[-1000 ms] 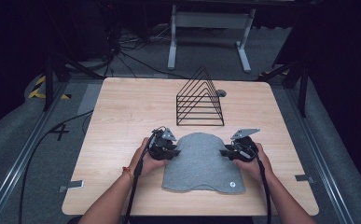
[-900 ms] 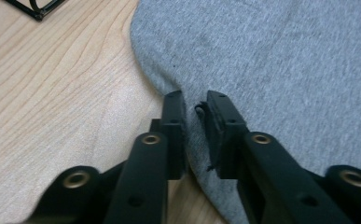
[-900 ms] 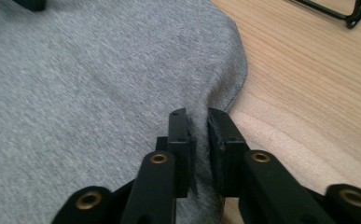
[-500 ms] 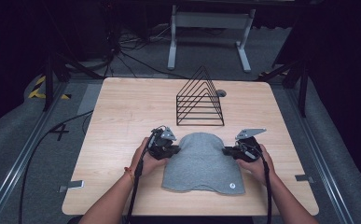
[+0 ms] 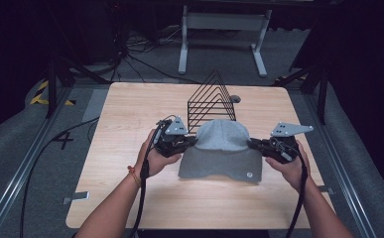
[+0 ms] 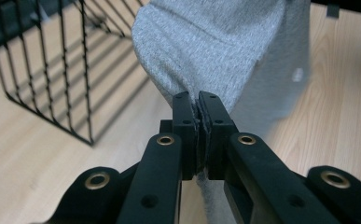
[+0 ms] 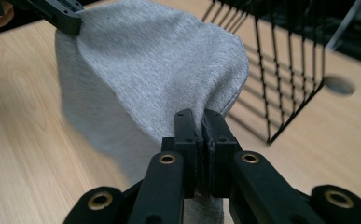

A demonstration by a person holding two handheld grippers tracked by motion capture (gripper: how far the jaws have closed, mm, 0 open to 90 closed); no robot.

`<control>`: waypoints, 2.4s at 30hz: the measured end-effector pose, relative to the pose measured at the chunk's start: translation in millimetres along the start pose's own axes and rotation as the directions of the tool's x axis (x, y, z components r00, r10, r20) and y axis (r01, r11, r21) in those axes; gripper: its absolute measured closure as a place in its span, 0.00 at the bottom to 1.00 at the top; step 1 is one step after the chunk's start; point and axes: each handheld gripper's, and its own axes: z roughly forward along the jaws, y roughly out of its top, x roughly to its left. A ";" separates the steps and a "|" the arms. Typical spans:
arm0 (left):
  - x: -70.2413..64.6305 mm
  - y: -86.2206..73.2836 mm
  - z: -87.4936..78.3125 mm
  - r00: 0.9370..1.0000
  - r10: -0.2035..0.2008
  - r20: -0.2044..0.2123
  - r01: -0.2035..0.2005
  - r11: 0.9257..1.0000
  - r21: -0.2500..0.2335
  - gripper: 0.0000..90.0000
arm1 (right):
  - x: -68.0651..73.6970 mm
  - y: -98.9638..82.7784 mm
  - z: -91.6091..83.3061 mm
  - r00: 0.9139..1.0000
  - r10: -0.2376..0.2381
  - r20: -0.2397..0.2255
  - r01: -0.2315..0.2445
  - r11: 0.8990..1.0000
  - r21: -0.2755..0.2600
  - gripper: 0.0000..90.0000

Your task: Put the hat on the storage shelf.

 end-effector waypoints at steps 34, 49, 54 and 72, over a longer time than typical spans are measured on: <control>82.8 153.1 -48.0 0.981 0.037 -0.190 -0.070 0.983 -0.172 0.96 | -56.4 189.8 -27.6 0.974 -0.066 0.218 0.108 0.976 -0.187 0.95; 120.3 154.4 -27.0 0.974 -0.023 -0.227 -0.014 0.986 -0.164 0.96 | -90.5 193.0 11.6 0.978 -0.016 0.208 0.051 0.985 -0.167 0.95; 128.5 146.3 -18.2 0.976 -0.050 -0.213 0.016 0.987 -0.158 0.96 | -95.0 190.3 20.2 0.979 -0.008 0.204 0.042 0.986 -0.161 0.95; 139.0 145.9 -13.2 0.970 -0.085 -0.226 0.036 0.976 -0.213 0.96 | -100.1 199.9 24.8 0.974 -0.002 0.225 0.046 0.981 -0.188 0.95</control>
